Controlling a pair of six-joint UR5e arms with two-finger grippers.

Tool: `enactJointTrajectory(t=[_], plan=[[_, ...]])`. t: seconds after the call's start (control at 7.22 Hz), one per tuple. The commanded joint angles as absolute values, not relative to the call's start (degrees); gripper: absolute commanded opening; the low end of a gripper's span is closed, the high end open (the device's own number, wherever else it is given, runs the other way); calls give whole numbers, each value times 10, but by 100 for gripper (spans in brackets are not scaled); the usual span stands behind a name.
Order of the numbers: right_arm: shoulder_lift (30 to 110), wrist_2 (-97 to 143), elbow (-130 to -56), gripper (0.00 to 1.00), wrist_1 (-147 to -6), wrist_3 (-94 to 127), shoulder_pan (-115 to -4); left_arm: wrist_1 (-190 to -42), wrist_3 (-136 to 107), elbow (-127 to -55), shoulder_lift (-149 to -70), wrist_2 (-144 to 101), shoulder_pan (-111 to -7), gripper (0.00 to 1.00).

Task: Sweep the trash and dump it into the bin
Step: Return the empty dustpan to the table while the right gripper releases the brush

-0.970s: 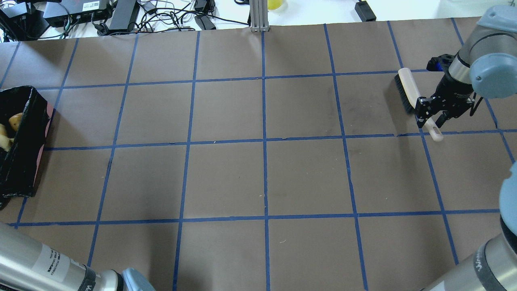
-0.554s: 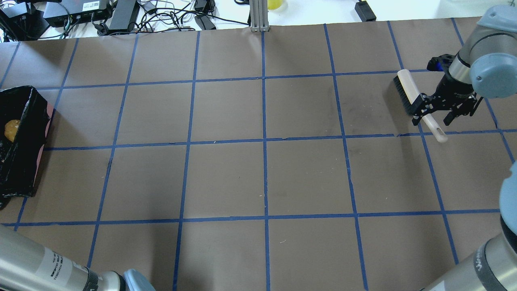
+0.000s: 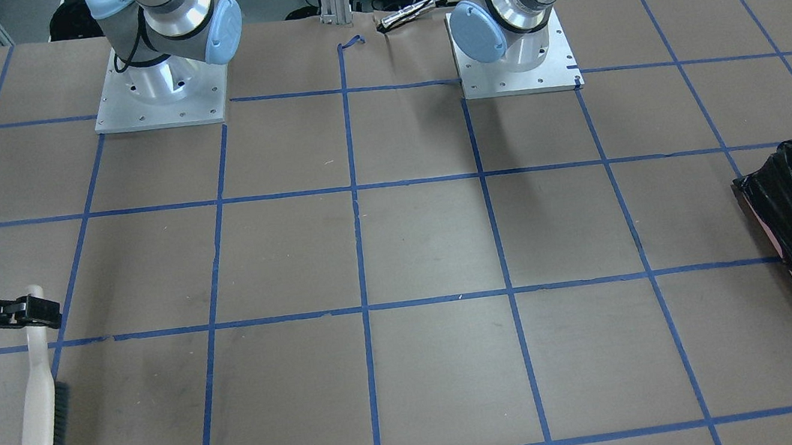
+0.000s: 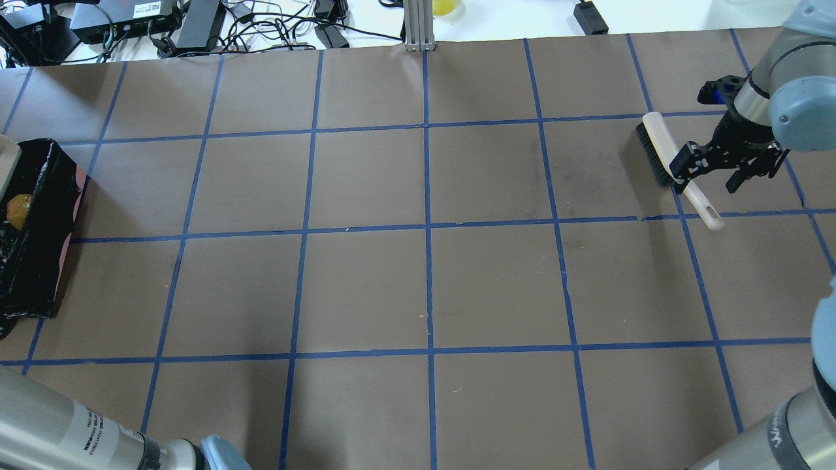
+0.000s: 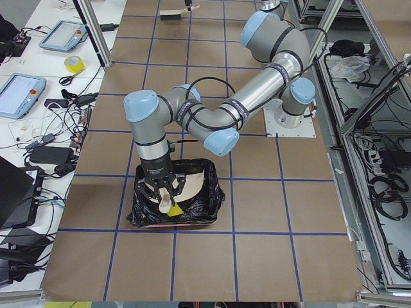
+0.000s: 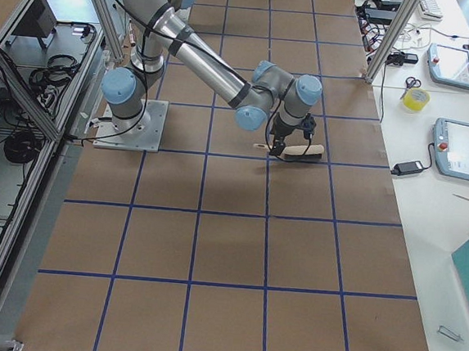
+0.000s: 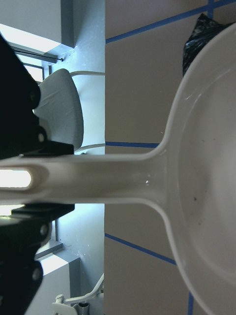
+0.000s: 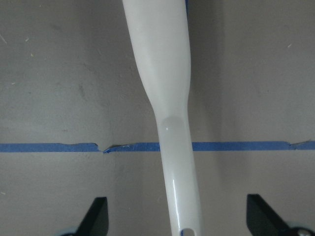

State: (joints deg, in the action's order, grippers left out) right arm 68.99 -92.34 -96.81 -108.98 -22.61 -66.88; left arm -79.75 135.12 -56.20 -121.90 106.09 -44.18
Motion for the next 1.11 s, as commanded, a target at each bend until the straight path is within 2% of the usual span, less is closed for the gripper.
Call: enactJointTrajectory(t=[0.0,0.42,0.69,0.97], plan=[[736,-919,-968,100,-1089,-227,-671,-863,1306,-561,-1219,1003,-493,0],[862,-901,-963,100,-1051,-217,-685,-928,1188,-570,-1231,934,-607,0],[869,-905,-921,100,-1015,-145,-718,-926,1087,-588,-1250,917,-687,0],[865,-904,-882,100,-1004,-99,-770,-822,1063,-646,-1269,912,-730,0]])
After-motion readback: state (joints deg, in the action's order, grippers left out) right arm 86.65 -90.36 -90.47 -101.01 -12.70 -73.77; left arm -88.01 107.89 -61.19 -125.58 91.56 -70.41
